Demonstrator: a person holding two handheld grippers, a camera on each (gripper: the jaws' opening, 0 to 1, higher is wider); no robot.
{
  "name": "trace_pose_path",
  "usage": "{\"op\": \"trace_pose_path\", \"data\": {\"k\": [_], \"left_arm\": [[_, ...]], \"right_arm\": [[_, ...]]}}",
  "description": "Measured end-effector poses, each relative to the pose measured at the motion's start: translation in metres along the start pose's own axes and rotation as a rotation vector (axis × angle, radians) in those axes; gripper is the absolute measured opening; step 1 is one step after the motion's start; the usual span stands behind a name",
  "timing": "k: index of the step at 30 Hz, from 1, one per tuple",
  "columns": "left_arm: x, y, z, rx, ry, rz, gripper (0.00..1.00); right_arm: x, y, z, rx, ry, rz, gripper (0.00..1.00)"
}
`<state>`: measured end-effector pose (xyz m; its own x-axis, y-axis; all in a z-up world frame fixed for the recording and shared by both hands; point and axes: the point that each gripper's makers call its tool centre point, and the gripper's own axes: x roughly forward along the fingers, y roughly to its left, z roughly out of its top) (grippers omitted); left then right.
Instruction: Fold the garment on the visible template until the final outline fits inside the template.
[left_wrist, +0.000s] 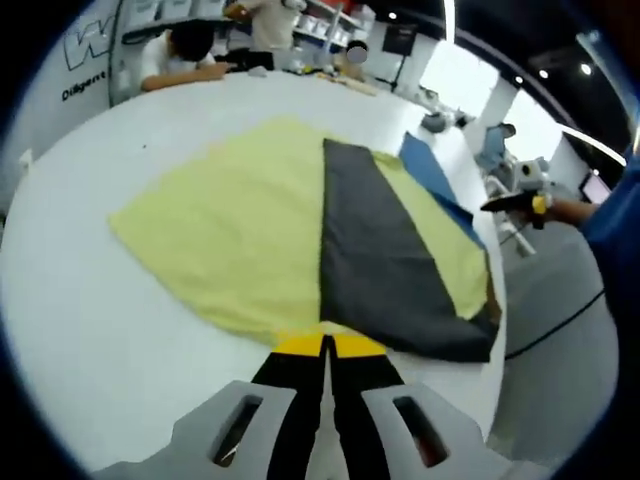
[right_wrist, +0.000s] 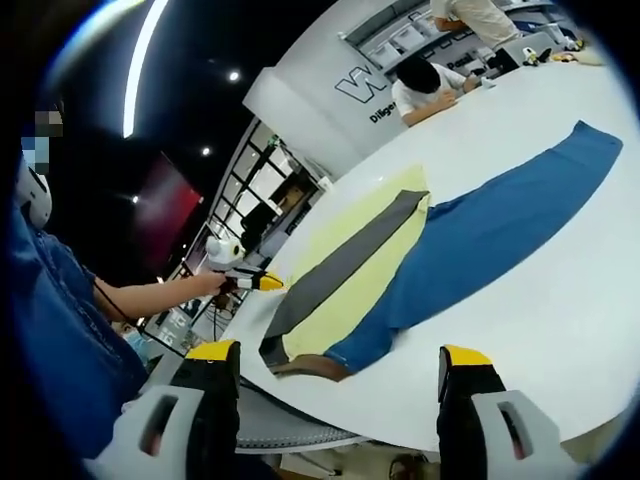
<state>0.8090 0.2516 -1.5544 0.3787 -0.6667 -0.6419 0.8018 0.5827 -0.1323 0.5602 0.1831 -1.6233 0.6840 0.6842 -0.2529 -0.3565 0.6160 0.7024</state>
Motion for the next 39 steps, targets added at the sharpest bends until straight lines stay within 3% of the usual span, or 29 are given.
{"op": "trace_pose_path", "data": {"k": [3,5,7,9,12,14,16,17,19,23,25,28,29,32,38,39], "left_arm": [[-0.028,0.021,0.003,0.049,-0.034,0.052,0.11],[-0.076,0.054,-0.009,0.038,-0.109,0.141,0.14],[-0.11,0.07,-0.043,0.065,-0.111,0.214,0.16],[-0.126,0.08,-0.095,0.04,-0.052,0.224,0.18],[-0.149,0.092,-0.159,-0.073,-0.024,0.188,0.17],[-0.153,0.075,-0.195,-0.062,0.035,0.076,0.15],[-0.15,0.068,-0.211,-0.062,0.072,0.002,0.11],[-0.145,0.069,-0.227,-0.066,0.108,-0.028,0.09],[-0.141,0.07,-0.232,-0.029,0.136,-0.015,0.05],[-0.13,0.074,-0.237,-0.051,0.14,-0.043,0.0],[-0.122,0.086,-0.25,-0.074,0.187,-0.066,0.0],[-0.131,0.086,-0.246,-0.133,0.179,-0.115,0.0],[-0.135,0.086,-0.252,-0.112,0.204,-0.164,0.0],[-0.141,0.079,-0.252,-0.091,0.199,-0.189,0.0],[-0.144,0.087,-0.251,-0.094,0.185,-0.153,0.0],[-0.147,0.093,-0.25,-0.048,0.17,-0.139,0.0]], "right_arm": [[0.004,0.002,-0.004,-0.004,0.019,0.006,0.81],[0.007,0.007,-0.004,-0.004,0.021,0.014,0.81],[0.011,0.012,-0.006,-0.012,0.032,0.023,0.81],[0.012,0.014,-0.009,-0.017,0.045,0.029,0.81],[0.012,0.018,-0.01,-0.029,0.064,0.038,0.81],[0.01,0.019,-0.012,-0.032,0.072,0.035,0.81],[0.009,0.02,-0.013,-0.031,0.072,0.031,0.81],[0.008,0.021,-0.013,-0.031,0.068,0.025,0.81],[0.006,0.024,-0.014,-0.032,0.066,0.017,0.81],[0.003,0.027,-0.018,-0.029,0.071,-0.003,0.81],[0.002,0.028,-0.02,-0.028,0.072,-0.016,0.8],[0.003,0.028,-0.019,-0.021,0.058,-0.033,0.8],[0.004,0.028,-0.02,-0.019,0.06,-0.034,0.8],[0.007,0.028,-0.02,-0.018,0.063,-0.035,0.8],[0.015,0.031,-0.019,-0.023,0.071,-0.026,0.8],[0.015,0.031,-0.019,-0.024,0.074,-0.026,0.8]]}}
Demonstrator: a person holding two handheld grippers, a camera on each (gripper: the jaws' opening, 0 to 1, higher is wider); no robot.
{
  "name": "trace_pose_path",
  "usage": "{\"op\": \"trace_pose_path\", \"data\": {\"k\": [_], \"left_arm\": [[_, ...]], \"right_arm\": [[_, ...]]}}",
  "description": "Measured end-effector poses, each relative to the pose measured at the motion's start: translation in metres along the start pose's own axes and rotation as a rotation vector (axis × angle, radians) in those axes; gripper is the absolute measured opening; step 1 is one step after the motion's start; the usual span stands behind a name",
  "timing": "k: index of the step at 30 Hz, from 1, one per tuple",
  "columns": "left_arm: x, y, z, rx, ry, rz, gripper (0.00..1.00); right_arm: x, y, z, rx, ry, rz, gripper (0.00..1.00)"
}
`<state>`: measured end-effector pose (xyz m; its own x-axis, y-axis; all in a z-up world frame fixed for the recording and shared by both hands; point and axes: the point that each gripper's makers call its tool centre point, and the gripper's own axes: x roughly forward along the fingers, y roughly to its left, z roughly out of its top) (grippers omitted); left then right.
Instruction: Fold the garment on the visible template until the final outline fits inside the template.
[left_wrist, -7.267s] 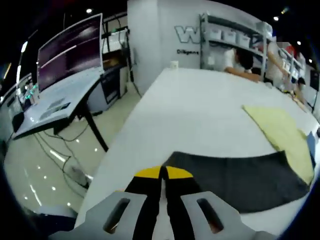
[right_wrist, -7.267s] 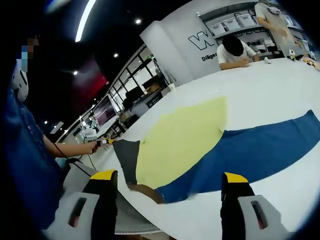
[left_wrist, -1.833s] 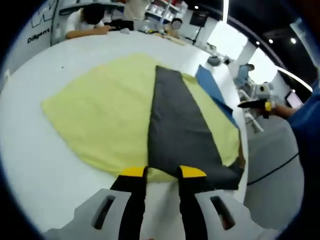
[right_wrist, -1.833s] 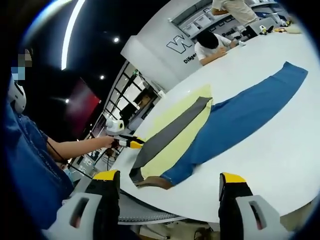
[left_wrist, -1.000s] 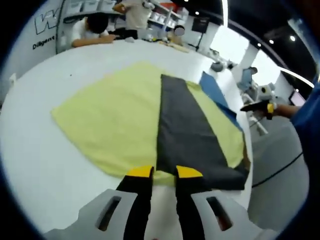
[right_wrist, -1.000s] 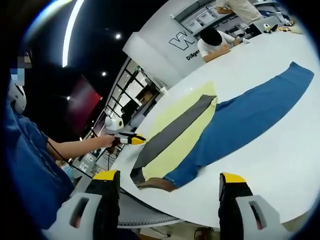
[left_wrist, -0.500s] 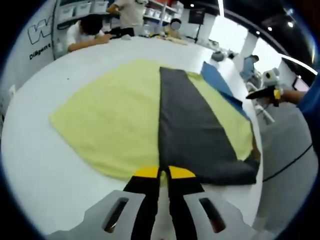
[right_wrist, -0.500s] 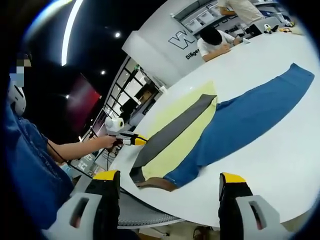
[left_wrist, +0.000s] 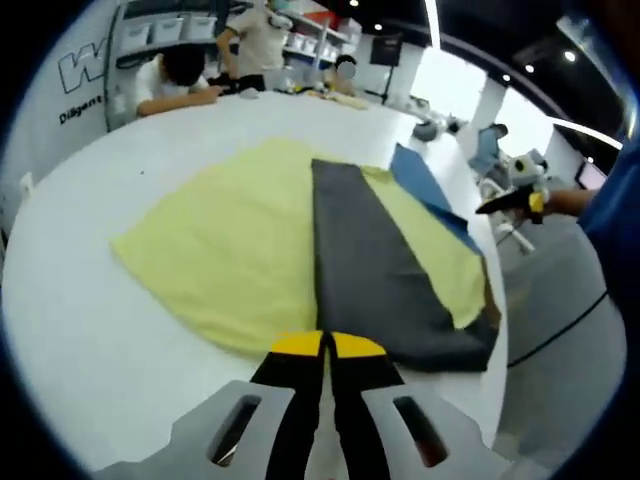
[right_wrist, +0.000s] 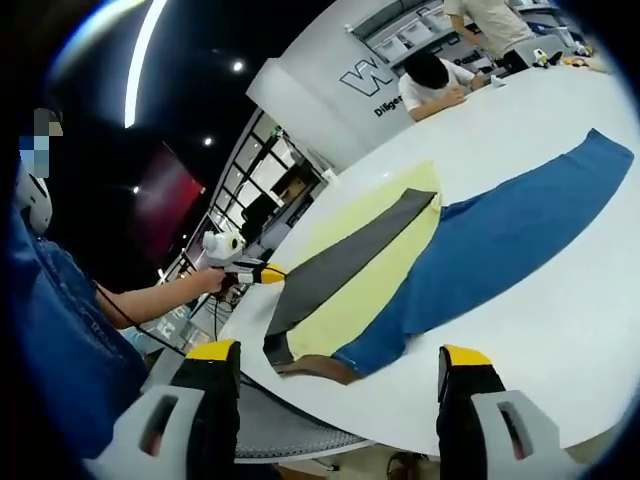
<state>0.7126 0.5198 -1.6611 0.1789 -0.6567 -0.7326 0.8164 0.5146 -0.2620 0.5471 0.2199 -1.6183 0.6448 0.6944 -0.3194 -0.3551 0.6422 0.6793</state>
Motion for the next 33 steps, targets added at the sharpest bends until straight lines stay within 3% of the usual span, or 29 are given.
{"op": "trace_pose_path", "data": {"k": [4,5,6,11,14,22,24,28,30,33], "left_arm": [[-0.013,-0.004,-0.007,-0.006,0.005,0.013,0.0],[-0.017,0.0,-0.001,0.001,-0.046,0.039,0.0],[-0.014,-0.003,0.003,-0.033,-0.07,0.01,0.0],[0.013,-0.013,-0.007,0.0,0.006,0.009,0.0],[0.009,0.001,-0.006,0.047,-0.001,0.068,0.0],[-0.005,0.004,0.0,0.061,-0.061,0.053,0.0],[-0.017,-0.007,0.005,0.056,-0.082,0.032,0.0],[-0.025,0.005,-0.022,0.011,-0.056,0.044,0.0],[-0.022,0.005,-0.026,-0.014,-0.041,0.07,0.02],[-0.021,0.0,-0.023,-0.04,-0.066,0.088,0.1]], "right_arm": [[0.004,-0.001,-0.001,0.003,0.011,0.004,0.8],[0.006,0.001,-0.001,0.002,0.015,0.009,0.8],[0.007,0.002,-0.001,-0.001,0.024,0.012,0.8],[0.007,0.006,0.002,-0.01,0.022,0.008,0.8],[0.007,0.006,0.0,-0.008,0.034,0.004,0.8],[0.01,0.011,0.001,-0.024,0.044,0.001,0.8],[0.012,0.012,-0.002,-0.021,0.048,0.007,0.8],[0.013,0.013,-0.002,-0.017,0.055,0.008,0.8],[0.013,0.012,0.0,-0.015,0.054,0.007,0.8],[0.013,0.012,0.003,-0.014,0.052,0.007,0.79]]}}
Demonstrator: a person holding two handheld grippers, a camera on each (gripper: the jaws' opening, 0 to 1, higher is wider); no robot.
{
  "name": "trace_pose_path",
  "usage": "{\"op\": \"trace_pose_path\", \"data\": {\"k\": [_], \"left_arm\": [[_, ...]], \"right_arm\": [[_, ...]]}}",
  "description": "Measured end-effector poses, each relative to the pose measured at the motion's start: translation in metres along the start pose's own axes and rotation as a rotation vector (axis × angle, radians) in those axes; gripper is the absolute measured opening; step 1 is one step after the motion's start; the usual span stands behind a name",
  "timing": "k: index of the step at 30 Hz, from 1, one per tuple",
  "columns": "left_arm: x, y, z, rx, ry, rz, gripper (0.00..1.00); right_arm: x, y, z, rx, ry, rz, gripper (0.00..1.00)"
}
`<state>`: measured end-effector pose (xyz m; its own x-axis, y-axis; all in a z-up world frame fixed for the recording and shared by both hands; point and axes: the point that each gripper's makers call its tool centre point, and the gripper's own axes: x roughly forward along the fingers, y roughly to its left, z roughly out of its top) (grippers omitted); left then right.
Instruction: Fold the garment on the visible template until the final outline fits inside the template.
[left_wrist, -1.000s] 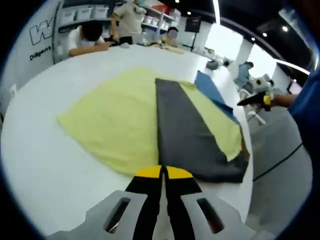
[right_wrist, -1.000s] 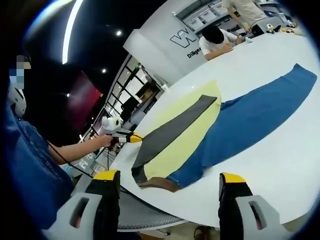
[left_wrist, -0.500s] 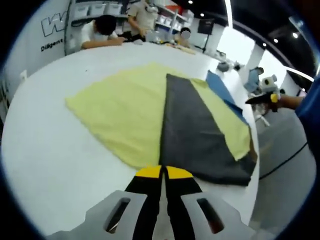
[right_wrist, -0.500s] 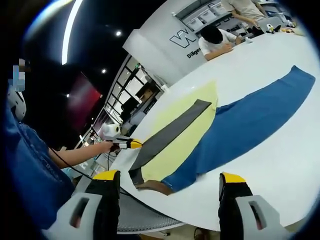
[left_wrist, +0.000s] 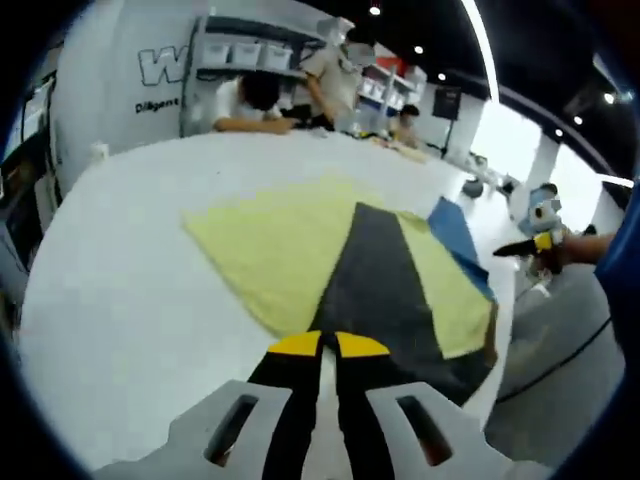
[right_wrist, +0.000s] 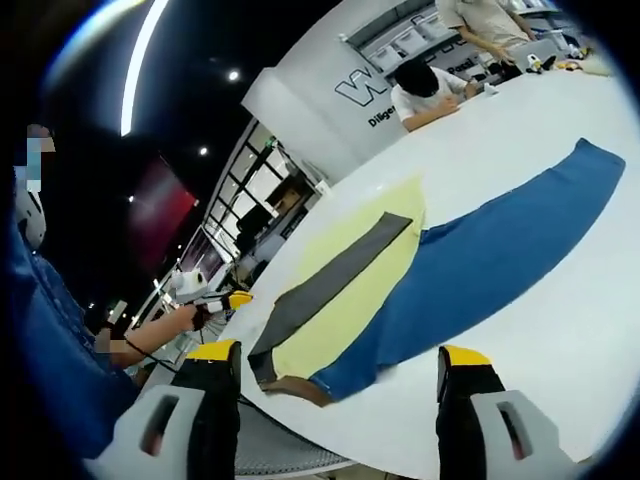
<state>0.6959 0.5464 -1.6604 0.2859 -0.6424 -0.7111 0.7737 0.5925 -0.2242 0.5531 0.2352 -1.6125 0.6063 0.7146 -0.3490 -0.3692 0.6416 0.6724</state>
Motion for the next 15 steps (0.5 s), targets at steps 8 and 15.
{"op": "trace_pose_path", "data": {"k": [8,15], "left_arm": [[-0.031,0.01,-0.004,-0.064,-0.116,0.107,0.31],[-0.08,-0.065,0.006,-0.339,-0.507,0.317,0.43]], "right_arm": [[0.002,-0.004,0.006,-0.012,-0.015,-0.004,0.79],[0.001,-0.049,0.066,0.042,-0.236,-0.147,0.79]]}}
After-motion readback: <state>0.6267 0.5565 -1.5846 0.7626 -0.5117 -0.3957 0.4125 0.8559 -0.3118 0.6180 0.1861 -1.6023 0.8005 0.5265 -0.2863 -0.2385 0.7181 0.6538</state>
